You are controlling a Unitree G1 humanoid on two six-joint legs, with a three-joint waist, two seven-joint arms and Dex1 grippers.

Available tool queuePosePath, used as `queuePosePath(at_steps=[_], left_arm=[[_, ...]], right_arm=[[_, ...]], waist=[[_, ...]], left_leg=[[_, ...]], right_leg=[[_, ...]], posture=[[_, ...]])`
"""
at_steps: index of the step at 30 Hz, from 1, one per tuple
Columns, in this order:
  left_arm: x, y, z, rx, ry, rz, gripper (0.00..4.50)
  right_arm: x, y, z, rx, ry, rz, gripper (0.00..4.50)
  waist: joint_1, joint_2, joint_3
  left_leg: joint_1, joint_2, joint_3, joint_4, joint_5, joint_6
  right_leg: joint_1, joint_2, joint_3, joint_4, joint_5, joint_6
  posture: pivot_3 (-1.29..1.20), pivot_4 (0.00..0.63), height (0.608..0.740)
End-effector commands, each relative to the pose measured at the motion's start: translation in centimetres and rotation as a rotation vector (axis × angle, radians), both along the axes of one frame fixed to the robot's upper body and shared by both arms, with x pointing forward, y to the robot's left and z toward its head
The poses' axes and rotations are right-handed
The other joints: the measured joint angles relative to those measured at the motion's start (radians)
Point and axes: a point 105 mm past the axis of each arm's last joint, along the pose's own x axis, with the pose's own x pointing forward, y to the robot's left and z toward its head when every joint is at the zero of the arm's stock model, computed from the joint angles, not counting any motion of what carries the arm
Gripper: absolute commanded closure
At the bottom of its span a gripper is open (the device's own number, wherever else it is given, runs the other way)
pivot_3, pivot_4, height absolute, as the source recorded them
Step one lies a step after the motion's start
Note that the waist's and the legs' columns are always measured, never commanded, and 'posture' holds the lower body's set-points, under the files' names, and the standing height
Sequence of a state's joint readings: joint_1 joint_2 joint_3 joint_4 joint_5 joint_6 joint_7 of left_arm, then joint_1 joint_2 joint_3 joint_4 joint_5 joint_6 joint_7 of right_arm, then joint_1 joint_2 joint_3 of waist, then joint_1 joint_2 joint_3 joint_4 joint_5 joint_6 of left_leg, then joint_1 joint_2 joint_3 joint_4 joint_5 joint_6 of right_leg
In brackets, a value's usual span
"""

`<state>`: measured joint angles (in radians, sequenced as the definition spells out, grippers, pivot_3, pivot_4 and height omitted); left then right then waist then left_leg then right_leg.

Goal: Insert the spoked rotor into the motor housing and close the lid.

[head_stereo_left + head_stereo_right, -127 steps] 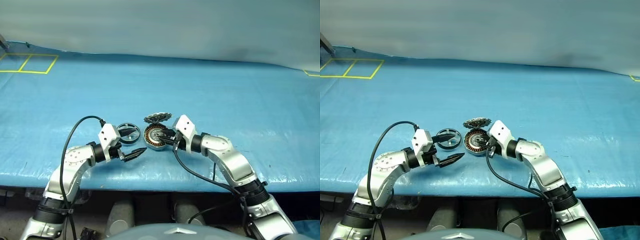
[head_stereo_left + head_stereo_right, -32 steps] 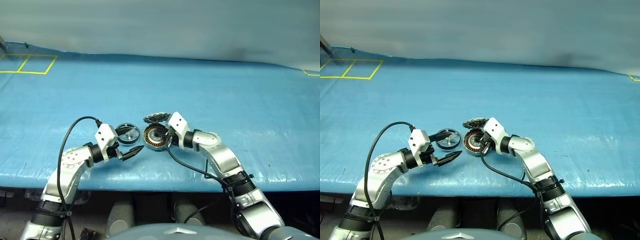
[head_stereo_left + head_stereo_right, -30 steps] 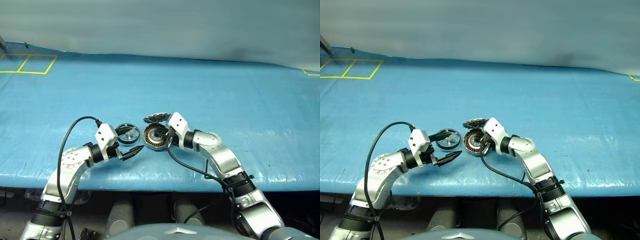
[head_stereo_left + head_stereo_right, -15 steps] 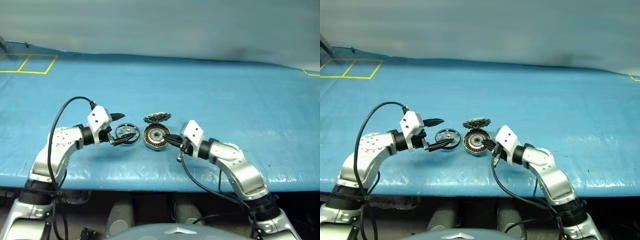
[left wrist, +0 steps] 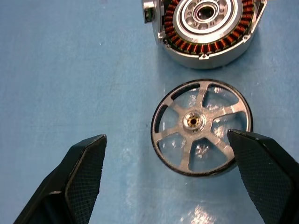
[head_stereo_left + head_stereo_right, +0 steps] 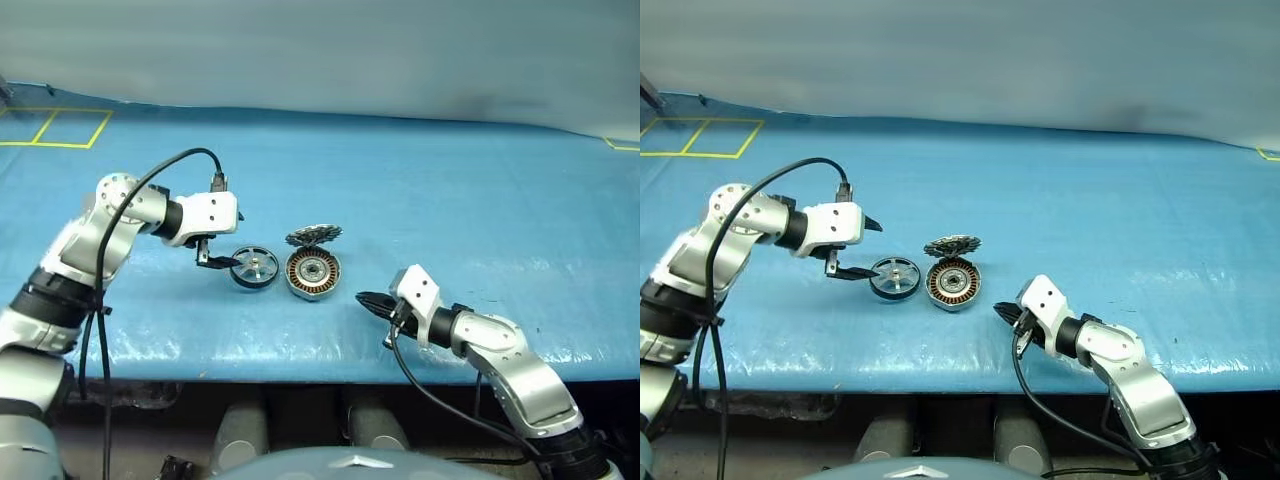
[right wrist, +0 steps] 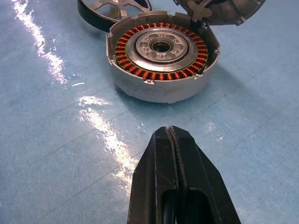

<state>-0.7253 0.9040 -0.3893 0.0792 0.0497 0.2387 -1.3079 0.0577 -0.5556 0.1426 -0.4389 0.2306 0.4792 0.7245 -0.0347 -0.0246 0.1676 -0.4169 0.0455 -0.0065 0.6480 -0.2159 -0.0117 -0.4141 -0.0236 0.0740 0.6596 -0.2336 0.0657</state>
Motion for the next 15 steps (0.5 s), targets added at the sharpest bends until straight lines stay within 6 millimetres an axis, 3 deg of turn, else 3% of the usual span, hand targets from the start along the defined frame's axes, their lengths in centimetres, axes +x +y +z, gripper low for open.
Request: queuePosePath(at_steps=[1,6,15], left_arm=[[0.7,-0.2,1.0,0.172,-0.028,-0.089,0.00],[0.5,0.4,-0.3,0.400,-0.001,-0.188,0.00],[0.8,-0.4,-0.7,0.440,-0.003,-0.226,0.00]], right_arm=[[-0.3,0.1,1.3,-0.013,-0.035,0.074,4.47],[0.4,-0.5,1.8,0.012,-0.042,0.089,4.47],[0.3,-0.8,1.9,-0.005,-0.062,0.102,4.47]], waist=[[0.002,0.000,0.000],[0.002,0.000,0.000],[0.008,0.000,0.000]], left_leg=[[-0.001,0.000,-0.001,0.000,0.000,0.000],[-0.001,0.000,0.000,0.000,0.000,0.000],[-0.002,0.000,-0.001,0.001,0.000,0.000]], right_leg=[[0.000,0.000,0.000,0.000,0.000,0.000],[-0.001,0.001,0.000,0.000,0.000,0.000],[-0.001,0.001,0.000,0.000,0.000,0.000]], posture=[[0.00,0.150,0.740],[0.00,0.150,0.740],[0.00,0.150,0.740]])
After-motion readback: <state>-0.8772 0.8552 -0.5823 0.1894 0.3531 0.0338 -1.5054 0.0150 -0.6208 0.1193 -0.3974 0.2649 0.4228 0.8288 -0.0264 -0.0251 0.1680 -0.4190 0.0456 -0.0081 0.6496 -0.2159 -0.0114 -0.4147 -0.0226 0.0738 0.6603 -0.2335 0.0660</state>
